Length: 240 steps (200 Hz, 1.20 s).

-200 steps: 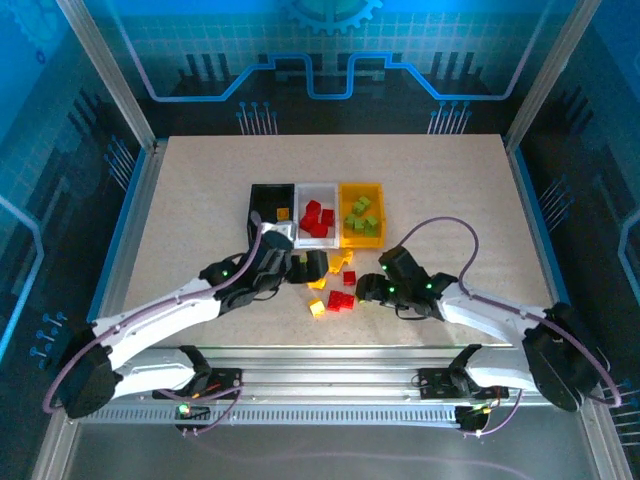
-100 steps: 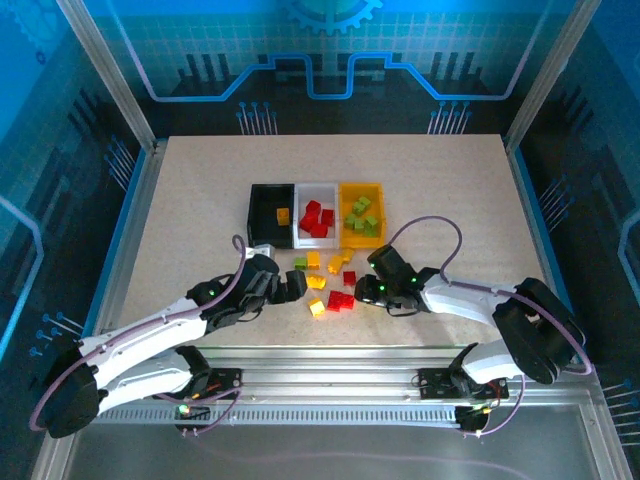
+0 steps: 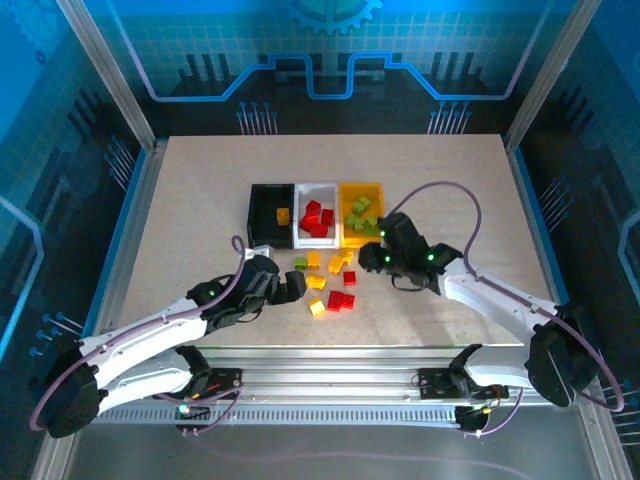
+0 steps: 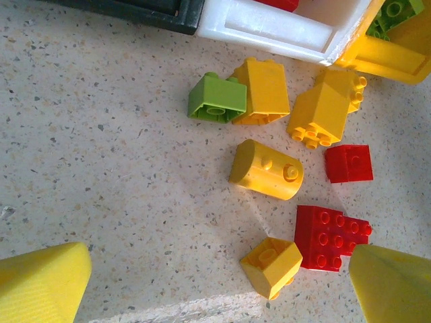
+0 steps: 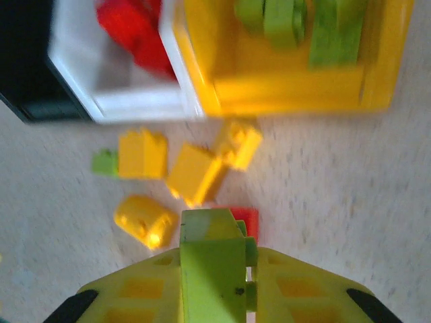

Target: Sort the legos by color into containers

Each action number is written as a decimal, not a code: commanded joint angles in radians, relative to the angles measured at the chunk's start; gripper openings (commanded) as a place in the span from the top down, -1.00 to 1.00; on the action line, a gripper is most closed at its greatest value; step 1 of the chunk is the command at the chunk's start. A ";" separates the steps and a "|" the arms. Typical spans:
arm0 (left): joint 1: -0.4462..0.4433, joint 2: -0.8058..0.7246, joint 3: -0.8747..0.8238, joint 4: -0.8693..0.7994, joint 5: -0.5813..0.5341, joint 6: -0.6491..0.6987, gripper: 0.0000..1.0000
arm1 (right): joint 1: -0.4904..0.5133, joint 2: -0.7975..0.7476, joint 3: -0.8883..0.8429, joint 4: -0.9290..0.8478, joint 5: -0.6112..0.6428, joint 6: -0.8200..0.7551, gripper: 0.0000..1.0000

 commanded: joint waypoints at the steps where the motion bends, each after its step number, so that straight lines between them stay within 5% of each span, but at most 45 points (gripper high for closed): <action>1: -0.002 -0.013 -0.018 -0.029 -0.009 -0.016 -0.98 | -0.048 0.090 0.129 -0.066 0.056 -0.097 0.48; 60: -0.003 -0.004 -0.010 -0.049 0.022 -0.005 -0.98 | -0.085 0.508 0.530 -0.172 0.197 -0.210 0.43; 113: -0.002 -0.009 -0.010 -0.070 0.033 -0.005 -0.98 | -0.098 0.674 0.709 -0.257 0.231 -0.195 0.26; 165: -0.003 -0.011 -0.003 -0.065 0.043 0.004 -0.98 | -0.091 0.605 0.716 -0.249 0.206 -0.189 -0.20; 240: -0.063 0.186 0.066 0.012 0.175 0.094 -0.79 | -0.038 0.312 0.409 -0.132 0.161 -0.140 -0.35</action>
